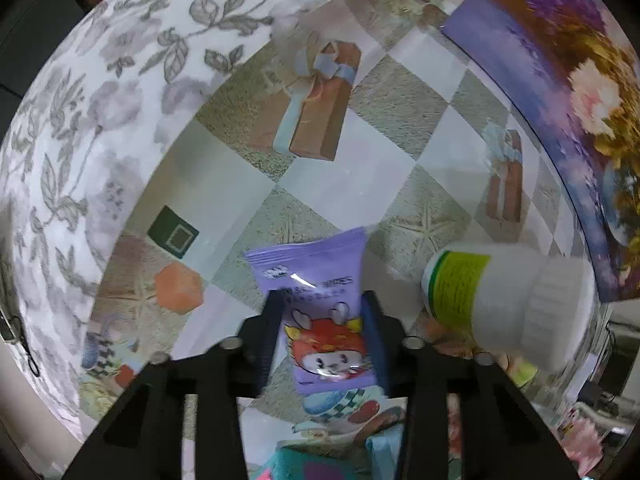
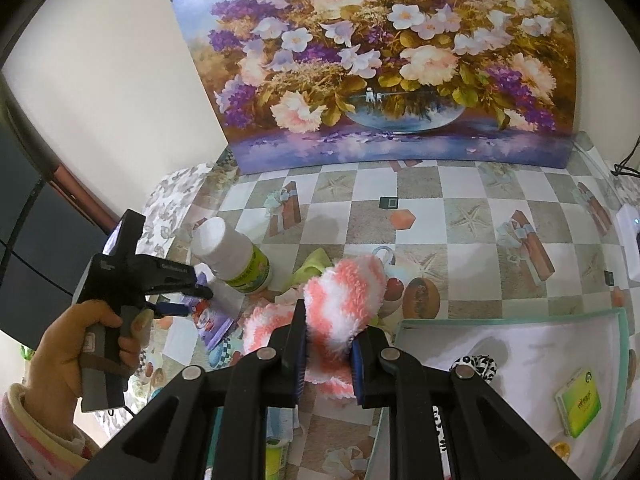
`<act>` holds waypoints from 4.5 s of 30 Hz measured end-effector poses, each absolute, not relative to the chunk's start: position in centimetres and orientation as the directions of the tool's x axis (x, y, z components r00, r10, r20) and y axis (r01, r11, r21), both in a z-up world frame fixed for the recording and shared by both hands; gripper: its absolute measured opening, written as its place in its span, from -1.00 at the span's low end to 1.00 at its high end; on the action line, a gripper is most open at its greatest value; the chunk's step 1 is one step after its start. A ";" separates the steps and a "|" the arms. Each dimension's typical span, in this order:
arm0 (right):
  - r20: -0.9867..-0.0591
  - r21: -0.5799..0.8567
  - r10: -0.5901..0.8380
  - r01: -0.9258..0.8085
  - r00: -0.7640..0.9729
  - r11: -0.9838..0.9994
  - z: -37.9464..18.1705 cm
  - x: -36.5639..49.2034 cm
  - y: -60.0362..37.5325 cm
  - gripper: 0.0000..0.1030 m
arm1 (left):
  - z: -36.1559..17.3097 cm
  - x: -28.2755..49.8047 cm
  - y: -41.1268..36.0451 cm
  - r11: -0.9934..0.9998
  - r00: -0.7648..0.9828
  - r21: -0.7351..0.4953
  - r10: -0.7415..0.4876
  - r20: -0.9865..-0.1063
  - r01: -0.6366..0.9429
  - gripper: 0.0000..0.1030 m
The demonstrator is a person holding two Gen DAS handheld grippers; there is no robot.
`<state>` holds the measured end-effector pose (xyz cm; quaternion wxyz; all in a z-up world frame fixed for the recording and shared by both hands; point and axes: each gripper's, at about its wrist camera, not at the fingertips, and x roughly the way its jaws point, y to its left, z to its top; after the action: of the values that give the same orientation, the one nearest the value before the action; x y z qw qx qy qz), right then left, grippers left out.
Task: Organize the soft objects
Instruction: 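Close the left tool on the purple wipes packet while the right tool grasps the striped towel, then carry the wipes packet in the left tool and towel in the right tool over the tray, then open the left tool to drop the wipes packet while the right tool releases the towel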
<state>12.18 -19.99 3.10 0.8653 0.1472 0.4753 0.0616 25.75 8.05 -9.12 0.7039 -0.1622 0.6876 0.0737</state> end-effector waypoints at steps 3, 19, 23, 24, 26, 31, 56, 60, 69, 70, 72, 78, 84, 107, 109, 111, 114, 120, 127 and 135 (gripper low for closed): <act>-0.799 0.325 0.254 0.034 0.545 0.945 3.4 12.0 -20.2 -0.64 | -8.2 25.3 8.1 0.940 0.060 -0.120 -0.107 -0.992 -0.320 -0.50; -0.783 0.352 0.281 0.024 0.554 0.936 4.0 11.5 -20.4 -0.64 | -10.5 23.5 9.5 0.970 -0.018 0.023 0.020 -1.000 -0.240 0.15; -0.782 0.359 0.285 0.027 0.554 0.933 4.0 11.5 -20.5 -0.64 | -11.3 22.7 9.6 0.970 -0.015 0.028 0.025 -1.000 -0.242 0.01; -0.782 0.361 0.286 0.028 0.554 0.932 4.0 11.5 -20.6 -0.64 | -11.2 22.5 9.5 0.972 -0.007 0.040 0.040 -0.999 -0.233 -0.07; -0.780 0.365 0.288 0.030 0.556 0.931 4.1 11.5 -20.6 -0.64 | -10.5 22.3 9.4 0.972 0.009 0.041 0.044 -0.999 -0.230 -0.15; -0.767 0.371 0.292 0.024 0.572 0.928 4.8 11.2 -20.7 -0.64 | -7.0 22.1 9.9 0.975 0.092 0.020 0.041 -0.995 -0.222 -0.20; -0.549 0.365 0.163 0.060 0.820 0.929 17.6 3.9 -27.1 -0.63 | 9.7 9.0 -4.9 0.980 0.579 -0.177 -0.200 -0.791 0.096 -0.19; -0.536 0.350 0.080 0.135 0.840 0.927 18.3 2.1 -30.0 -0.63 | 9.2 8.0 -8.5 0.968 0.562 -0.175 -0.246 -0.790 0.179 -0.19; -0.557 0.297 -0.130 0.344 0.820 0.891 18.7 -1.6 -35.7 -0.63 | 7.8 7.3 -16.9 0.922 0.451 -0.146 -0.308 -0.837 0.358 -0.18; -0.560 0.297 -0.148 0.364 0.815 0.883 18.6 -1.8 -36.2 -0.63 | 7.4 6.8 -17.9 0.915 0.440 -0.140 -0.312 -0.842 0.379 -0.18; -0.569 0.301 -0.169 0.395 0.805 0.868 18.4 -2.2 -37.2 -0.63 | 6.7 6.0 -19.2 0.904 0.425 -0.134 -0.317 -0.848 0.407 -0.18; -0.623 0.321 -0.173 0.451 0.763 0.833 16.4 -2.0 -39.1 -0.63 | 3.7 5.3 -22.0 0.877 0.342 -0.156 -0.334 -0.878 0.455 -0.17; -0.703 0.268 -0.183 0.495 0.687 0.827 12.4 -0.2 -40.1 -0.63 | 0.0 5.3 -23.3 0.879 0.285 -0.143 -0.296 -0.912 0.454 -0.17; -0.963 0.101 -0.046 0.519 0.264 0.849 -4.9 4.8 -38.8 -0.57 | -6.4 5.0 -25.2 0.875 0.200 -0.044 -0.159 -0.967 0.482 -0.12; -0.964 0.095 -0.051 0.518 0.261 0.850 -4.8 4.7 -38.7 -0.57 | -6.7 4.9 -25.1 0.874 0.194 -0.043 -0.155 -0.969 0.485 0.00; -0.964 0.107 -0.040 0.519 0.264 0.848 -4.6 4.6 -38.7 -0.56 | -6.8 4.9 -25.0 0.874 0.189 -0.045 -0.155 -0.970 0.485 0.15; -0.960 0.133 -0.021 0.518 0.281 0.845 -4.1 4.8 -38.7 -0.27 | -6.6 4.8 -24.9 0.873 0.184 -0.050 -0.158 -0.970 0.485 0.27; -0.949 0.117 -0.054 0.507 0.309 0.854 -2.0 4.9 -38.2 0.06 | -4.7 4.6 -24.8 0.870 0.194 -0.070 -0.187 -0.963 0.488 0.39; -0.913 0.123 -0.099 0.499 0.395 0.858 2.1 4.3 -38.1 0.27 | -2.2 5.5 -23.2 0.890 0.226 -0.110 -0.230 -0.947 0.442 0.56; -0.903 0.108 -0.134 0.518 0.407 0.848 3.1 3.9 -38.5 0.50 | 0.4 8.8 -18.1 0.956 0.349 -0.119 -0.210 -0.913 0.267 0.77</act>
<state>3.92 -38.50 3.11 0.8171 0.1897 0.5065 -0.1996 8.78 -18.05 0.38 0.8208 0.0254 0.5518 -0.1453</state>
